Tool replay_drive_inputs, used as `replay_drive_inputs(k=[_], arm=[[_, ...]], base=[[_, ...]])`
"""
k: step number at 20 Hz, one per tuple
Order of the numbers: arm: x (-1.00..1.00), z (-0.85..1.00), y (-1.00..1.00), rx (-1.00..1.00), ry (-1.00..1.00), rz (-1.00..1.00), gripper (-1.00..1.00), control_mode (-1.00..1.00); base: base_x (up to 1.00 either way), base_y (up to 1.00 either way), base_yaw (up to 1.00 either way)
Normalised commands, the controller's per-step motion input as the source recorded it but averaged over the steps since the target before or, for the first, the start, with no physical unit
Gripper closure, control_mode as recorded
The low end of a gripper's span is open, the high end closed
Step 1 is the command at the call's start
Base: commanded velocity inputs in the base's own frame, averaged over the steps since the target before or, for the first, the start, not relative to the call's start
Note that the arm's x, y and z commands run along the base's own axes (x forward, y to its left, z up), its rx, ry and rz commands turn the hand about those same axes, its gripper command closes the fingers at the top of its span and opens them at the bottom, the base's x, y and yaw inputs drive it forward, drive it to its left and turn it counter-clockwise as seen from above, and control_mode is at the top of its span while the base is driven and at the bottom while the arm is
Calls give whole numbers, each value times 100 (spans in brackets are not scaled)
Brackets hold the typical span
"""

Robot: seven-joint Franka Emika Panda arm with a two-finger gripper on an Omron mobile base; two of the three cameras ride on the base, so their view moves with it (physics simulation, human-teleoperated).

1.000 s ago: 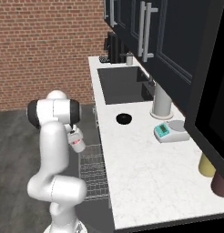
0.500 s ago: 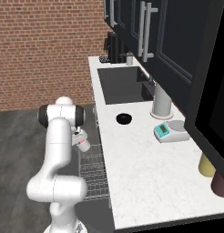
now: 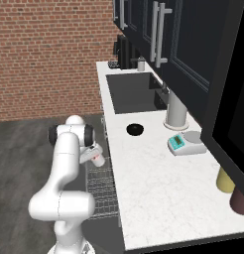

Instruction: Pick up the cup and bowl from the counter, place them in the dishwasher, and close the dishwasher door.

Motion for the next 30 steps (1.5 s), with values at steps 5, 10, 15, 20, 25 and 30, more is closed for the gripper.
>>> replay_drive_inputs(k=[5, 10, 15, 20, 25, 30], arm=[[22, -56, -22, 0, 7, -3, 100, -100], [4, -51, -11, 0, 0, 0, 100, -100], [0, -32, -4, 0, 0, 0, 100, -100], [0, -22, 0, 0, 0, 0, 100, -100], [0, -17, 0, 0, 0, 1, -100, -100], [-1, -4, 0, 0, 0, 2, -100, -100]], base=[[0, 0, 0], [0, 0, 0], [0, 0, 0], [0, 0, 0], [0, 0, 0], [0, 0, 0]])
